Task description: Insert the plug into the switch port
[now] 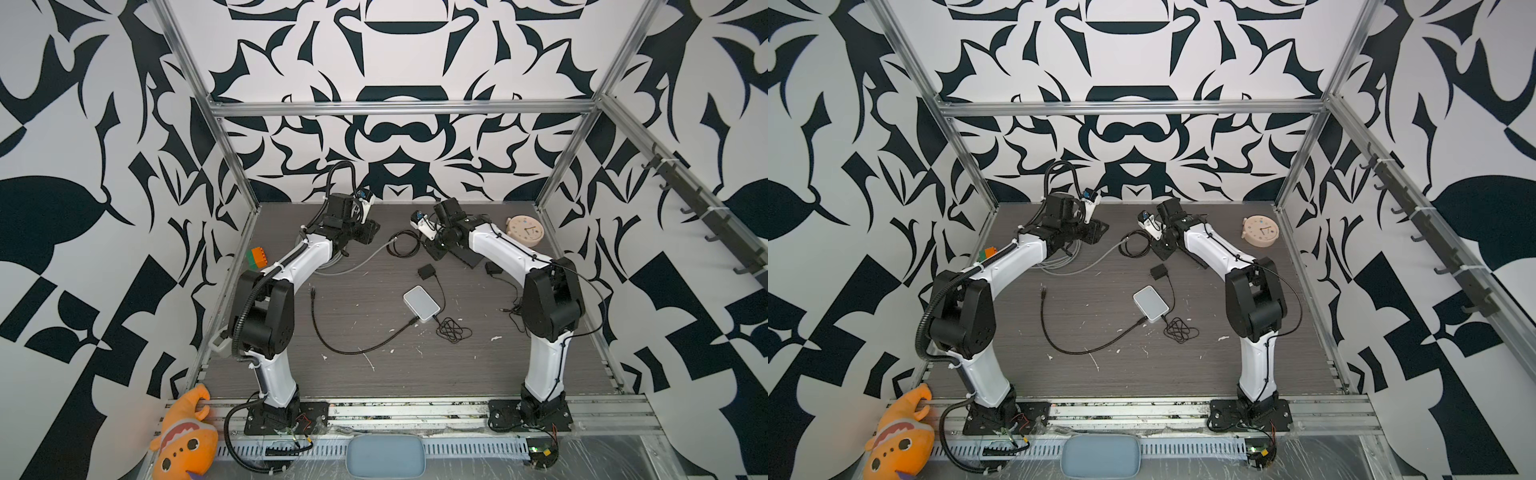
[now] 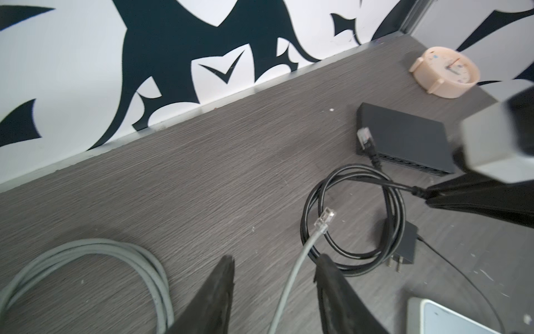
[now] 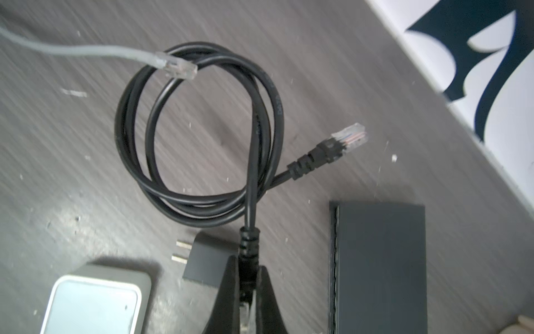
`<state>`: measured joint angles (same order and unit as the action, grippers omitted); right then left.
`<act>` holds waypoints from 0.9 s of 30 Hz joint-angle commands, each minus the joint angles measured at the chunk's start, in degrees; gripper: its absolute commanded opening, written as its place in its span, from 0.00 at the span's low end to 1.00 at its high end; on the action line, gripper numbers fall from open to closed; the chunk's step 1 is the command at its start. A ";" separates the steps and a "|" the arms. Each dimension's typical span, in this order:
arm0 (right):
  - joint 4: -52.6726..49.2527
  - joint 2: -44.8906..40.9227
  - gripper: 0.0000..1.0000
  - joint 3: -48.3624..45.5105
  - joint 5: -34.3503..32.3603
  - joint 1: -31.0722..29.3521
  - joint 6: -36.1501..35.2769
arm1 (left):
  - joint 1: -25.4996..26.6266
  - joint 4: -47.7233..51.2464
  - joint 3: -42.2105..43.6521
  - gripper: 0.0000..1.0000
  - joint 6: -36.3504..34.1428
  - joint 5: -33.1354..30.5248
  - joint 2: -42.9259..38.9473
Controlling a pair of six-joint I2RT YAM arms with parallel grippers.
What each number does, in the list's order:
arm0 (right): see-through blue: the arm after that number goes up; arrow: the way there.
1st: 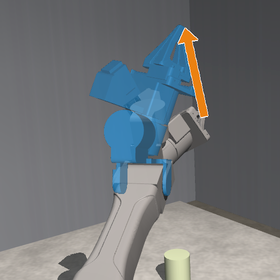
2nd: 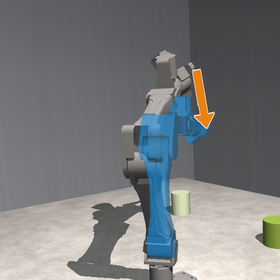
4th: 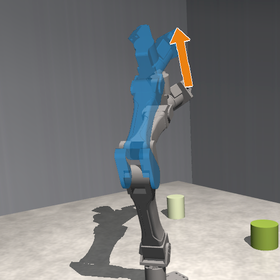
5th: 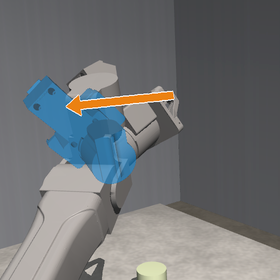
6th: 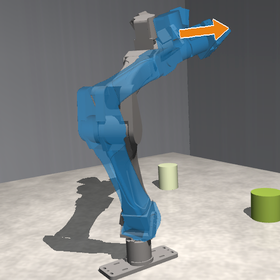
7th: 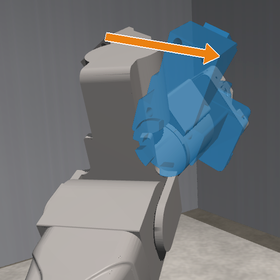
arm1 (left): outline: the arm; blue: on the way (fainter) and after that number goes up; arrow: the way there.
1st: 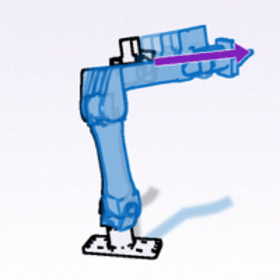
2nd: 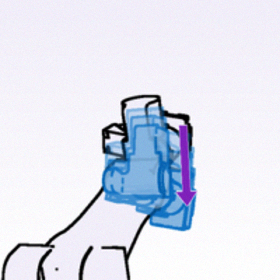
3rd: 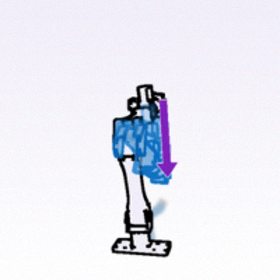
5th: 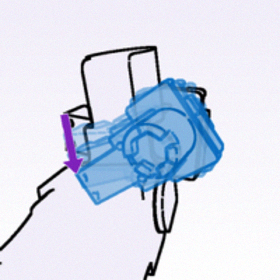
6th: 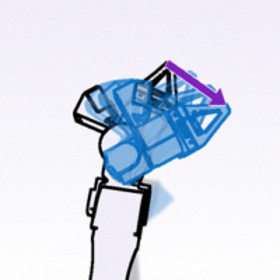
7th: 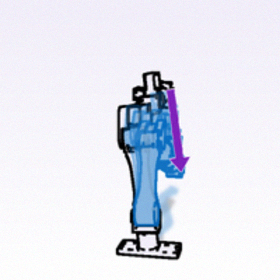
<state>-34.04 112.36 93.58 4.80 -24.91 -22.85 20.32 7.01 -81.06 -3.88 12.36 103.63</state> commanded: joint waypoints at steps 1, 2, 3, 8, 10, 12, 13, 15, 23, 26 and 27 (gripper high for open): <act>-3.68 -4.78 0.00 -0.82 1.42 -0.32 0.63 | 0.27 3.62 -0.42 0.49 -1.25 9.07 -2.06; -4.22 -5.70 0.00 -1.54 3.10 -0.32 0.44 | 0.91 3.63 0.29 0.49 -3.48 11.70 -2.48; -4.93 -6.50 0.00 -1.88 4.68 -0.32 0.06 | 1.56 3.54 1.05 0.49 -6.12 12.72 -2.83; -8.51 -9.81 0.00 -3.89 10.10 -0.27 -1.47 | 3.59 4.81 1.05 0.50 -13.41 18.05 -1.84; -10.28 -10.91 0.00 -4.77 12.58 -0.23 -2.28 | 3.60 6.14 -0.47 0.50 -13.09 20.58 -0.78; -12.05 -12.17 0.00 -5.78 15.53 -0.30 -2.87 | 3.99 6.33 -1.36 0.49 -12.69 22.98 0.10; -12.04 -12.88 0.00 -6.46 17.70 -0.12 -2.94 | 4.51 6.44 -1.47 0.50 -13.13 23.69 0.23; -11.76 -14.48 0.00 -8.29 22.80 -0.14 -3.63 | 6.01 6.85 -1.32 0.50 -15.04 24.15 0.42; -9.98 -17.74 0.00 -12.44 32.39 0.09 -5.40 | 7.03 11.50 2.49 0.52 -19.32 28.26 -0.47; -9.99 -17.49 0.00 -12.81 33.80 0.36 -5.78 | 6.76 12.37 4.19 0.52 -20.03 30.60 -1.32; -9.99 -17.12 0.00 -12.72 33.78 0.34 -5.89 | 6.67 12.50 4.72 0.52 -19.90 31.68 -1.50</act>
<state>-44.36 96.68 80.82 34.24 -24.84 -27.40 27.49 16.32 -78.00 -21.58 39.70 103.22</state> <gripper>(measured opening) 0.051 0.518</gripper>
